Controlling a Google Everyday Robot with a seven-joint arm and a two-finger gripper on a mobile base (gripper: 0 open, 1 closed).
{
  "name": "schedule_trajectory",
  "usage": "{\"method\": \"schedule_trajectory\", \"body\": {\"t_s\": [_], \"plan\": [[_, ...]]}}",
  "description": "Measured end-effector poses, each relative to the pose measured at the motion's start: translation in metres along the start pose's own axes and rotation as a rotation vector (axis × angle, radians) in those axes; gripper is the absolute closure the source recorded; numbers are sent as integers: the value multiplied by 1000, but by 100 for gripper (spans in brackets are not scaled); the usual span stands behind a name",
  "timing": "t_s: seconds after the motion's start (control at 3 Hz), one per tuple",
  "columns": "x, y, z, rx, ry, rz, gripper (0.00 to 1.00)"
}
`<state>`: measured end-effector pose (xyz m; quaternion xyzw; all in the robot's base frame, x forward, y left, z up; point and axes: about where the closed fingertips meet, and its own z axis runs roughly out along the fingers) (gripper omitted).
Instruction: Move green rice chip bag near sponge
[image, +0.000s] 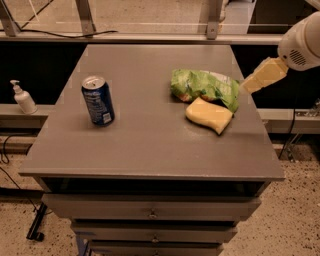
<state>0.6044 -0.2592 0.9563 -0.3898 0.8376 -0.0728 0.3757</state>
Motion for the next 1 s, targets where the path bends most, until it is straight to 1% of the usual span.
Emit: {"method": "schedule_trajectory", "body": {"t_s": [0.33, 0.67, 1.0], "plan": [[-23, -34, -55, -3, -137, -28, 0], [-55, -58, -107, 44, -257, -65, 0], [-62, -60, -114, 53, -273, -70, 0]]}}
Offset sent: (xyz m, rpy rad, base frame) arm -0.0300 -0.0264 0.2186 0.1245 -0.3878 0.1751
